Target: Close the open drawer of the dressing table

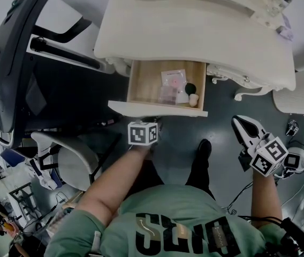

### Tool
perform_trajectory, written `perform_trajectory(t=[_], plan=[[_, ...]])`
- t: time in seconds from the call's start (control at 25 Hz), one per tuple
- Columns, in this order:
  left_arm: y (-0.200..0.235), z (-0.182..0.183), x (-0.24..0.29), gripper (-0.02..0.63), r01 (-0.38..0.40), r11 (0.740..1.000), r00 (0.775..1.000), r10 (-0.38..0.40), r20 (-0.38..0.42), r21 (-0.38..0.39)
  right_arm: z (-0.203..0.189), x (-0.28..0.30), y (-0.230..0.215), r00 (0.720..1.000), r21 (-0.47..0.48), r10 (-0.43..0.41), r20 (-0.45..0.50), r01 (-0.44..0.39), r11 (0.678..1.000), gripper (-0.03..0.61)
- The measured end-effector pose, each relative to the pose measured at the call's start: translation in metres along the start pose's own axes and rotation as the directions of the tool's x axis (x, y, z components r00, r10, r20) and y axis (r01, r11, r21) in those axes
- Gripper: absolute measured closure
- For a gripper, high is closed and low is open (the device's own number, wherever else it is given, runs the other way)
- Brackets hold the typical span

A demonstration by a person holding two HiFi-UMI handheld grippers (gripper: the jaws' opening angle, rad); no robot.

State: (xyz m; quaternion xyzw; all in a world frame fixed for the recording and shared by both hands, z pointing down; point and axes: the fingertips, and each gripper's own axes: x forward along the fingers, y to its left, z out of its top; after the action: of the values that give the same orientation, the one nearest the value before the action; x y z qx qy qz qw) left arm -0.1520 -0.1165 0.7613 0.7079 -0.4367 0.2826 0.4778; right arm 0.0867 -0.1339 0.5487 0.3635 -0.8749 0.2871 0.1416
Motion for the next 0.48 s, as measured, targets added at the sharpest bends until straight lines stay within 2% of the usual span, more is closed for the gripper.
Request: perform_trajectory(t=[0.48], plan=[[-0.0004,0.0058,0.0034,0.476,-0.001,1.000,1.000,0.001,0.002,-0.009,0.0005,-0.0041,-0.0014,1.000,0.003,-0.002,0.009,0.002,1.000,0.568]])
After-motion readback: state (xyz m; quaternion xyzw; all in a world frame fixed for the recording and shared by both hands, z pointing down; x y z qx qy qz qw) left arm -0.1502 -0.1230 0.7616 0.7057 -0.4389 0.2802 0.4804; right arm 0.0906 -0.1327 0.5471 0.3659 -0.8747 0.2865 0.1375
